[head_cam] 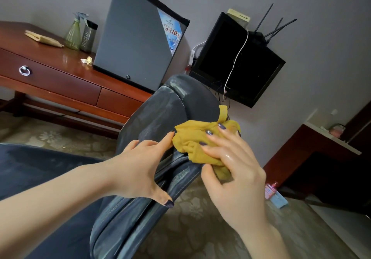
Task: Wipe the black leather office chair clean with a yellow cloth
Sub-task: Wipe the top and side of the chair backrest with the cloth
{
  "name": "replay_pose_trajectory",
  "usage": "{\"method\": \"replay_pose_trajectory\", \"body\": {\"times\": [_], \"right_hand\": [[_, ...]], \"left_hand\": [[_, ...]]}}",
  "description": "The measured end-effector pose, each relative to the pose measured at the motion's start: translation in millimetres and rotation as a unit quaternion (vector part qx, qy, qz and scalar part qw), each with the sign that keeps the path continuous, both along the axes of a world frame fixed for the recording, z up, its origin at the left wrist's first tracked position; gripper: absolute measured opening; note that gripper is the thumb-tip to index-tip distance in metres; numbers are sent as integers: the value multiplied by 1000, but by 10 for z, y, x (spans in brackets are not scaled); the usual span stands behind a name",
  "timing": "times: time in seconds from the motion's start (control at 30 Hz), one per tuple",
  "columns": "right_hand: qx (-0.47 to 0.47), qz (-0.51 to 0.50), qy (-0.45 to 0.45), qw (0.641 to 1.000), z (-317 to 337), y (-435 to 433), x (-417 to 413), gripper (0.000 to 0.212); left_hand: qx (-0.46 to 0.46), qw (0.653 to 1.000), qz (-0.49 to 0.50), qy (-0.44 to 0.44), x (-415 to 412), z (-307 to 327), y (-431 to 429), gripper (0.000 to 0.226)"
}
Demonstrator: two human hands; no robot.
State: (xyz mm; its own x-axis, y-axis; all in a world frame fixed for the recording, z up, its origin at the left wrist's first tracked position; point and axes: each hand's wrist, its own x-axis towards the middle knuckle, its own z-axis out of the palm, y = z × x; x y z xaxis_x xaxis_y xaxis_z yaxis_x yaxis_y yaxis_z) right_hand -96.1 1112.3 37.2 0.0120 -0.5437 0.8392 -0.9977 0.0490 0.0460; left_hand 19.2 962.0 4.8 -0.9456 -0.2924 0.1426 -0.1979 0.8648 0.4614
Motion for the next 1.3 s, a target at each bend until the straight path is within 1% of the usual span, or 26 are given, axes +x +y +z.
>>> {"method": "replay_pose_trajectory", "body": {"times": [0.07, 0.17, 0.2, 0.27, 0.33, 0.43, 0.5, 0.57, 0.6, 0.7, 0.77, 0.9, 0.97, 1.07, 1.2, 1.27, 1.3], "right_hand": [[14, -2, 41, 999, -82, 42, -21, 21], [38, -4, 104, 994, -248, 111, -79, 21], [45, -6, 125, 991, -280, 135, -106, 23], [54, -10, 176, 983, -274, 169, -173, 24], [53, -14, 232, 971, -195, 166, -240, 18], [41, -15, 267, 963, -62, 114, -265, 18], [32, -24, 259, 965, 5, 75, -262, 20], [29, -29, 231, 972, 90, 32, -251, 17], [30, -30, 211, 976, 139, 9, -247, 15], [56, -38, 119, 991, 333, -60, -209, 17], [101, -64, 53, 991, 498, -115, -173, 18], [234, -121, -5, 965, 847, -300, -199, 11], [280, -139, -36, 949, 990, -434, -225, 14], [307, -176, -52, 934, 1084, -667, -304, 14], [295, -205, -64, 931, 1121, -973, -484, 13], [283, -228, -51, 930, 1117, -1087, -575, 18], [295, -239, -35, 924, 1108, -1130, -612, 24]], "left_hand": [[-7, 1000, -2, 16, -7, -10, 5, 128], [-31, 999, -4, 34, -10, -11, 5, 100], [-36, 999, -6, 35, -7, -5, 5, 94], [-46, 998, -7, 35, -20, -1, 7, 92], [-48, 998, -1, 36, -28, 3, 15, 94], [-42, 998, 7, 43, -42, -3, 25, 99], [-40, 998, 9, 42, -54, 5, 31, 113], [-43, 998, 20, 31, -60, 16, 40, 129], [-43, 998, 27, 28, -59, 22, 49, 132], [-38, 998, 34, 37, -48, 25, 78, 129], [-33, 997, 39, 54, -47, 24, 99, 124], [-36, 996, 56, 66, -61, 36, 150, 121], [-22, 995, 62, 79, -60, 42, 171, 119], [-24, 992, 76, 101, -77, 13, 204, 118], [-74, 985, 98, 124, -114, -65, 226, 115], [-73, 984, 102, 126, -118, -73, 225, 113], [-69, 984, 103, 126, -117, -72, 221, 113]]}}
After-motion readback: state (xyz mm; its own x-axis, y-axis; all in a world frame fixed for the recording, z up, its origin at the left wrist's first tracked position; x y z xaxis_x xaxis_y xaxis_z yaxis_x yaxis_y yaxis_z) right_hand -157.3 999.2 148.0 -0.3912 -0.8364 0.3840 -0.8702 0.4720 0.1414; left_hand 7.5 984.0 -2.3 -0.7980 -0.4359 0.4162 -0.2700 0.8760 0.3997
